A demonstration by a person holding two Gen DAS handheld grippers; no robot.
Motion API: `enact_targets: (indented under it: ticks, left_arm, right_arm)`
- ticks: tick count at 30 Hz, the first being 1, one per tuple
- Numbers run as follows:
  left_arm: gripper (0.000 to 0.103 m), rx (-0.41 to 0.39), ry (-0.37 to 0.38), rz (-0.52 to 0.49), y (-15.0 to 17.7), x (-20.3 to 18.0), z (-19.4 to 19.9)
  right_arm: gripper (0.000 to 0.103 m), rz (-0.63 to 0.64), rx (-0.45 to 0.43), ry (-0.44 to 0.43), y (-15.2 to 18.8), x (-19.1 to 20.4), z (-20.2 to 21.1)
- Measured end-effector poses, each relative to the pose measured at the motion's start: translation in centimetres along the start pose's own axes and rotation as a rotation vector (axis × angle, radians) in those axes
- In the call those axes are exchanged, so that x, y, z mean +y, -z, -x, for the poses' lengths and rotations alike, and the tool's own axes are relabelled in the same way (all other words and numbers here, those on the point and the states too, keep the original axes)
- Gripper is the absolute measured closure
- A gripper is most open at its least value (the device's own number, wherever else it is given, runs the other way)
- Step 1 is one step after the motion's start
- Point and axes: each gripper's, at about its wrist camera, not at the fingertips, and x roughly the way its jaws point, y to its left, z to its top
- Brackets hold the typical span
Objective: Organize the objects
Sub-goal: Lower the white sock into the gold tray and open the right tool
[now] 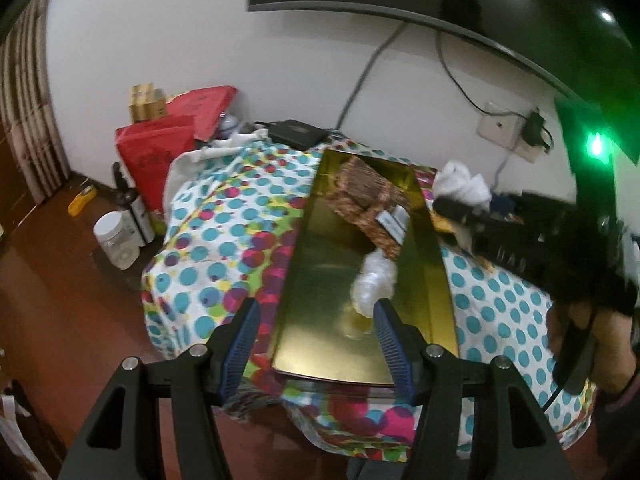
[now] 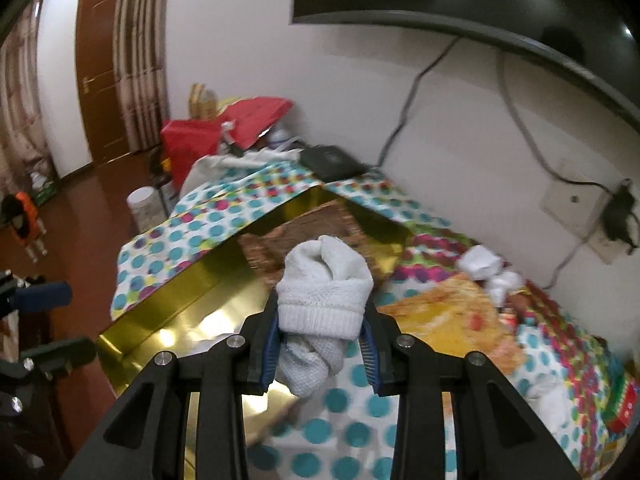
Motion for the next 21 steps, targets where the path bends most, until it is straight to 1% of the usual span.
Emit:
enact_targets:
  ticks: [4, 10, 16, 18, 21]
  left_arm:
    - [0.043, 0.000, -0.016, 0.043, 0.1, 1.8, 0.2]
    - [0.043, 0.019, -0.027, 0.080, 0.5, 3.3, -0.1]
    - [0.043, 0.030, -0.032, 0.079, 0.8, 3.6, -0.4]
    - [0.043, 0.037, -0.035, 0.085, 0.9, 3.8, -0.6]
    - [0.043, 0.058, -0.033, 0.100, 0.9, 4.0, -1.3]
  right_arm:
    - [0.070, 0.038, 0.033, -0.024, 0.4, 2.2, -1.8]
    - [0.070, 0.042, 0.086, -0.072, -0.1, 4.5, -4.2]
    - [0.070, 0.039, 0.138, -0.103, -0.7, 5.9, -6.1]
    - [0.068, 0.035, 0.147, -0.108, -0.7, 6.1, -6.4]
    - [0.068, 0.056, 0.165, -0.113, -0.5, 6.5, -6.8]
